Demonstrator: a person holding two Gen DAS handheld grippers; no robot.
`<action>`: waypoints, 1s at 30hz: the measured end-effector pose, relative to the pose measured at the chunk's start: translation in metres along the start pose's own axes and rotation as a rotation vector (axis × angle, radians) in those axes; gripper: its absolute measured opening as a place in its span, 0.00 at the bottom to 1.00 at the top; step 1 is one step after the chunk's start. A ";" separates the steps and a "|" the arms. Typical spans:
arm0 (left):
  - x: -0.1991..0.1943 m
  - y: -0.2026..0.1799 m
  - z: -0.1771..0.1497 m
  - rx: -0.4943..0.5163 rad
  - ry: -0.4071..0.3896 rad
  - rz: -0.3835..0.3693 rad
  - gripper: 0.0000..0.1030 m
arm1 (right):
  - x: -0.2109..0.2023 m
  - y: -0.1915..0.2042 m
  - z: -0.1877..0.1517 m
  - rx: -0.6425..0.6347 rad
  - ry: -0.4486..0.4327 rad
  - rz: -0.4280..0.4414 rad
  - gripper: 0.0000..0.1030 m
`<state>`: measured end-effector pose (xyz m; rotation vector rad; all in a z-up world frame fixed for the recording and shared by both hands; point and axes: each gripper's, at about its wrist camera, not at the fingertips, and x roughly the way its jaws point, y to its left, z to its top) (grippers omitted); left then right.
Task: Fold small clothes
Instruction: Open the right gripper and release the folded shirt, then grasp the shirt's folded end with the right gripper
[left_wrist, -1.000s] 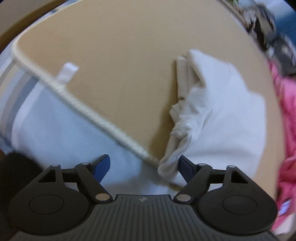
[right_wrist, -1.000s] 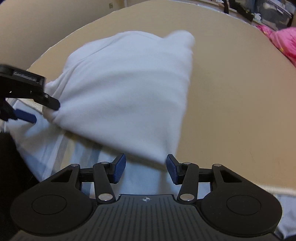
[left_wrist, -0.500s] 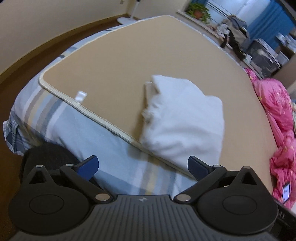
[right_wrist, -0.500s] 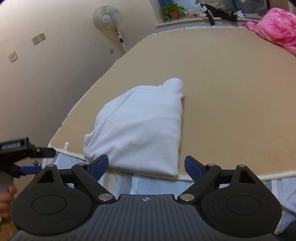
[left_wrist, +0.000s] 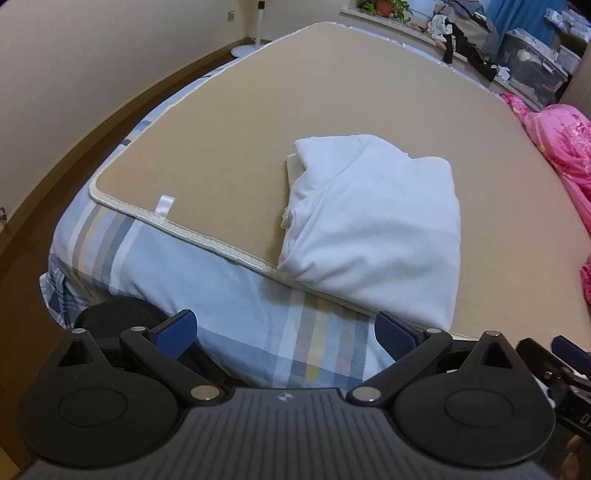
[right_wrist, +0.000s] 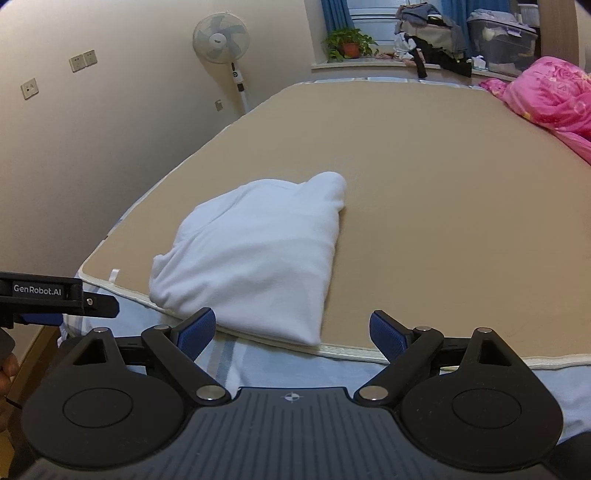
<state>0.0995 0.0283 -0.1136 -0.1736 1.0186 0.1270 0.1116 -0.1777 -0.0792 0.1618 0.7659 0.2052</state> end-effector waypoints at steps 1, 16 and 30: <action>0.001 -0.001 0.000 0.001 0.003 0.007 0.99 | 0.000 -0.002 0.000 0.008 0.002 0.000 0.88; 0.038 0.003 0.002 -0.100 0.037 0.024 0.99 | 0.026 -0.045 0.031 0.052 0.021 0.060 0.92; 0.128 0.012 0.038 -0.309 0.127 -0.118 0.99 | 0.221 -0.085 0.179 0.244 0.205 0.216 0.95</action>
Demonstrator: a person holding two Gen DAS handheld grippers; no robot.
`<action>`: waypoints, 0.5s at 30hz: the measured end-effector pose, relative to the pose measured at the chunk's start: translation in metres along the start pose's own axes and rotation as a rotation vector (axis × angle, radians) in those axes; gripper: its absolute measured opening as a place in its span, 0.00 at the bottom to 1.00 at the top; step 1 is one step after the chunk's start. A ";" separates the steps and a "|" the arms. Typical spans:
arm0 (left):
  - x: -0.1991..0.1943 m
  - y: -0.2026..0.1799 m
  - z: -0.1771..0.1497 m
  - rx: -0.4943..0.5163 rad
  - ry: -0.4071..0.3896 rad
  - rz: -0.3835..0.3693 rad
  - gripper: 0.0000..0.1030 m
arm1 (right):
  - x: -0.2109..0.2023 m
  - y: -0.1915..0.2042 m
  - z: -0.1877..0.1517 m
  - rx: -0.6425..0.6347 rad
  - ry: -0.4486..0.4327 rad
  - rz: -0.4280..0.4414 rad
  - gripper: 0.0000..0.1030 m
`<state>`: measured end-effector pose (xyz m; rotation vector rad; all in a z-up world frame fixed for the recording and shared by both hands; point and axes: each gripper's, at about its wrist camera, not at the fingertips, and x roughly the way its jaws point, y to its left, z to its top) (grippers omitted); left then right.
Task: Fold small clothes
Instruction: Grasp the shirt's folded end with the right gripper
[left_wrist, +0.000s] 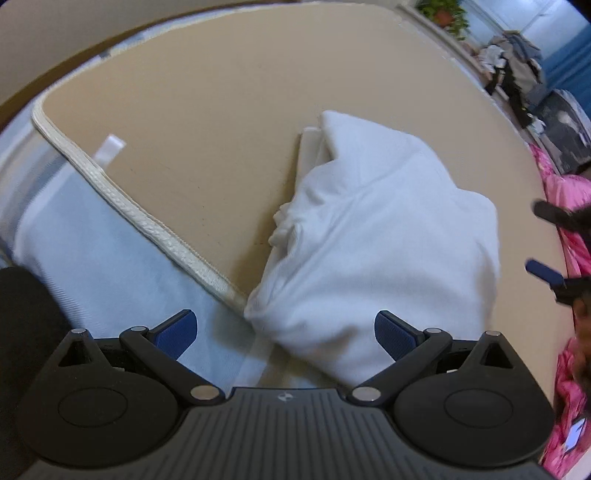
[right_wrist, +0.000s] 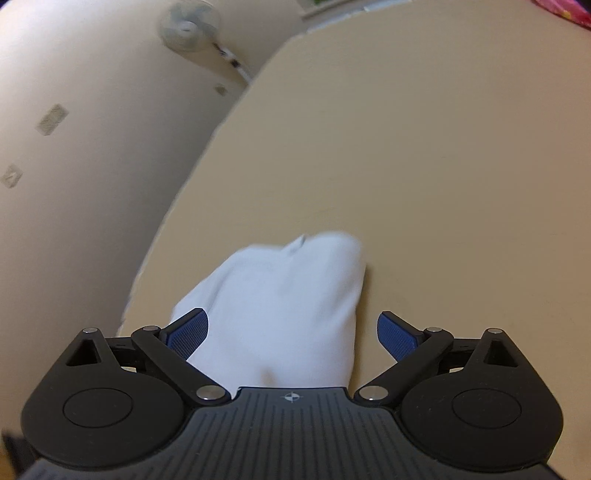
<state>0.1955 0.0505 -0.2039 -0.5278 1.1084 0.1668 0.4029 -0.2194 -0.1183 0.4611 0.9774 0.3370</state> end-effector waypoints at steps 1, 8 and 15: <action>0.006 0.002 0.004 -0.017 0.012 -0.009 0.99 | 0.016 0.003 0.010 -0.012 0.015 -0.017 0.95; 0.034 0.018 0.021 -0.127 0.063 -0.039 0.99 | 0.121 -0.008 0.047 0.075 0.261 -0.039 0.95; 0.030 0.023 0.017 -0.202 0.041 -0.040 0.74 | 0.151 0.020 0.036 -0.103 0.448 0.169 0.33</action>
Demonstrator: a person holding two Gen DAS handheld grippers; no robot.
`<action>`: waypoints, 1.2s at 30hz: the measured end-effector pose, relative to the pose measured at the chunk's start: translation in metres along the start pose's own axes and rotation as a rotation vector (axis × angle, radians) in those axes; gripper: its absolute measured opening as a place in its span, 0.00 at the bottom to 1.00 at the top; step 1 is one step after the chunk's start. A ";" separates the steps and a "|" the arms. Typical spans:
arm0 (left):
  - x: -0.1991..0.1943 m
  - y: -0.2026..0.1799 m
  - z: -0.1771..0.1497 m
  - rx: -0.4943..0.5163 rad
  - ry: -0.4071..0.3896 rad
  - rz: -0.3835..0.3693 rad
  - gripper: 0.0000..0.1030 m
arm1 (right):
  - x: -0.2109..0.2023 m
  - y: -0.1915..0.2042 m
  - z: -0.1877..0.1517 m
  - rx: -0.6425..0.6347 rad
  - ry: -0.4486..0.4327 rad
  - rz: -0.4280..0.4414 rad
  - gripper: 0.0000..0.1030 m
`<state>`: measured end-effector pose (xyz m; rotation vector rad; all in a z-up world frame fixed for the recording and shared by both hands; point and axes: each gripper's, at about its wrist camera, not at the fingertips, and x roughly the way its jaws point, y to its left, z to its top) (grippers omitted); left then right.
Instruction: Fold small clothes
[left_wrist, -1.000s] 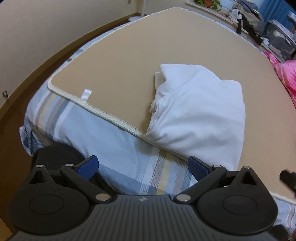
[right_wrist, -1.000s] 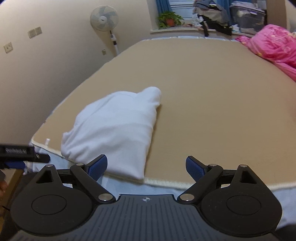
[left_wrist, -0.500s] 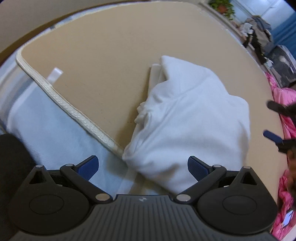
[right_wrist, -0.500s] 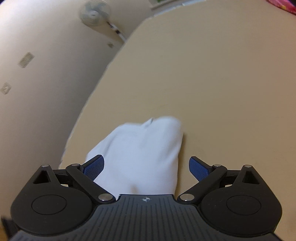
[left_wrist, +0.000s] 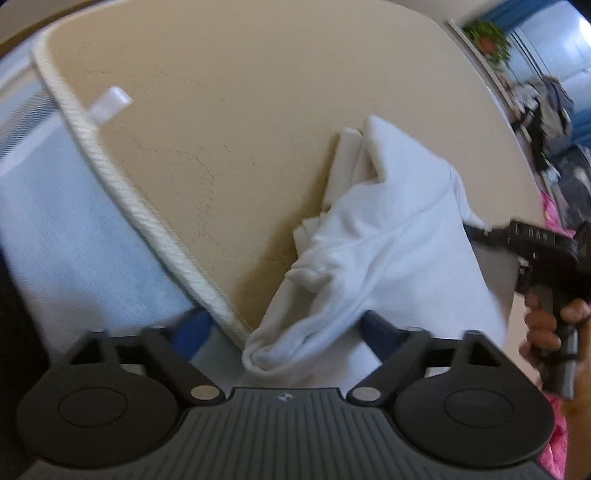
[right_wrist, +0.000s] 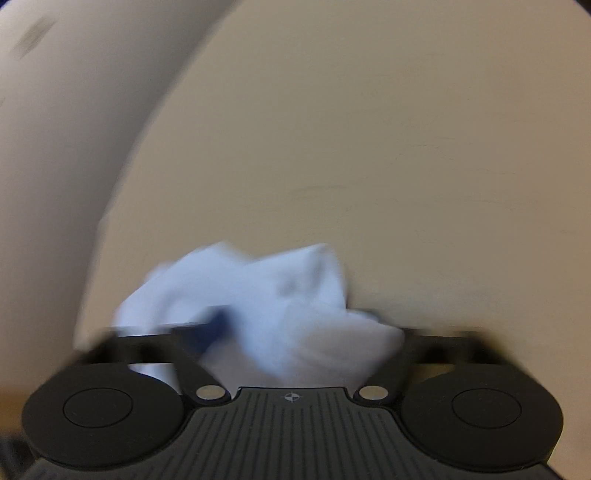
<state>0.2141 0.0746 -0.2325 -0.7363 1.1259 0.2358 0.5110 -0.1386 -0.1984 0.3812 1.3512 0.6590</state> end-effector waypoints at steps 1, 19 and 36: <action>-0.003 0.001 -0.001 0.000 -0.007 0.010 0.63 | 0.001 0.005 -0.003 -0.020 -0.009 -0.025 0.31; -0.025 -0.118 0.040 0.282 0.037 0.054 0.12 | -0.121 -0.019 -0.064 0.077 -0.398 -0.137 0.25; 0.090 -0.201 -0.056 0.586 0.260 -0.074 0.81 | -0.192 -0.202 -0.280 0.880 -0.811 -0.073 0.29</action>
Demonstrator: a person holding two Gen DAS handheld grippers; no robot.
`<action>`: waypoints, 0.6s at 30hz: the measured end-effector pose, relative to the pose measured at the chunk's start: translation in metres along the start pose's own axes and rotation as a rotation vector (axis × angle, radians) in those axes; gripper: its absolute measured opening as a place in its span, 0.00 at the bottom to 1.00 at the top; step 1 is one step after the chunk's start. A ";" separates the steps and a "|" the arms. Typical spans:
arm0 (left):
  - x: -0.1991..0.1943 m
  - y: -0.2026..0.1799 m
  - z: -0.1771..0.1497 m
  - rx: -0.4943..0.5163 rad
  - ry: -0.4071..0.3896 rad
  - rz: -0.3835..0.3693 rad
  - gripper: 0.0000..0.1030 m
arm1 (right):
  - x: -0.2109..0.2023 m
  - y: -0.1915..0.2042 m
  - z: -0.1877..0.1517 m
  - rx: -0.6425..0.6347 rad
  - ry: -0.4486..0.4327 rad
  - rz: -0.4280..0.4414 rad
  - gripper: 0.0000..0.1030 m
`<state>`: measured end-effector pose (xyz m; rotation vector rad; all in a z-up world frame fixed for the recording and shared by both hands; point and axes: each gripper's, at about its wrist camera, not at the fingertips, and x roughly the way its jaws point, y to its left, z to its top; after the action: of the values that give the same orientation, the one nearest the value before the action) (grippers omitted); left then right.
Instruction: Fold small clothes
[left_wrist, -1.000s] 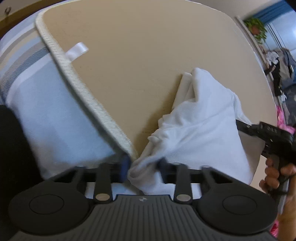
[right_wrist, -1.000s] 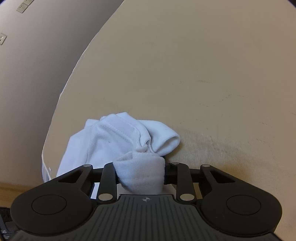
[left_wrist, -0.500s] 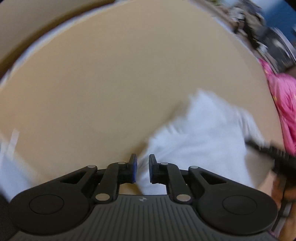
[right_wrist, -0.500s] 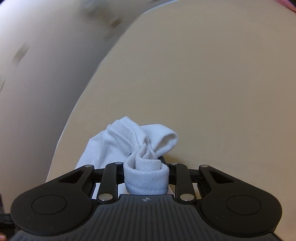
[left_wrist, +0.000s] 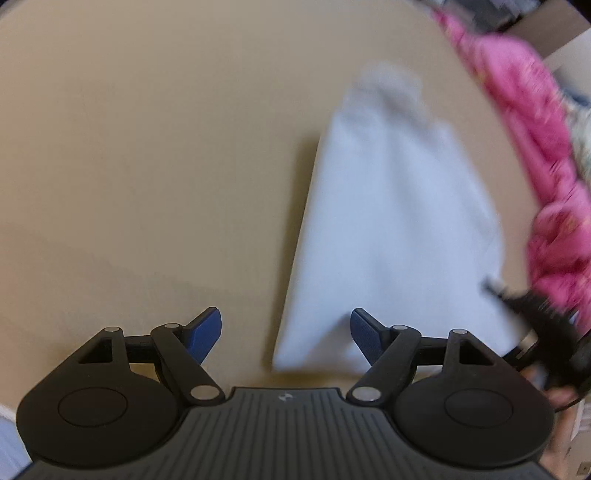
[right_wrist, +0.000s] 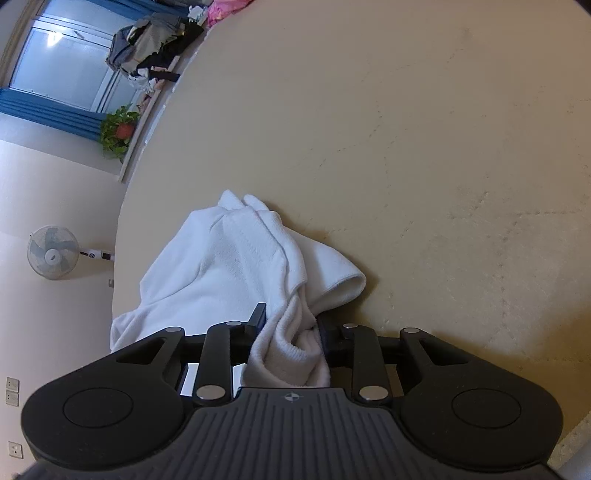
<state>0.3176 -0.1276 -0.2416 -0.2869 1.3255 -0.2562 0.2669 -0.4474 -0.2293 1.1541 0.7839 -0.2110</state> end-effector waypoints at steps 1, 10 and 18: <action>0.005 0.001 -0.002 -0.003 -0.016 0.004 0.82 | 0.000 0.000 0.002 0.000 0.007 -0.004 0.30; -0.026 -0.022 0.010 0.080 -0.127 0.036 0.07 | -0.017 0.044 -0.038 -0.109 -0.027 -0.136 0.23; -0.023 0.000 0.006 0.011 -0.133 0.123 0.12 | -0.036 0.024 -0.033 -0.191 -0.068 -0.185 0.56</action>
<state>0.3185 -0.1191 -0.2197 -0.2082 1.2047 -0.1386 0.2392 -0.4171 -0.1937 0.8902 0.8328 -0.3207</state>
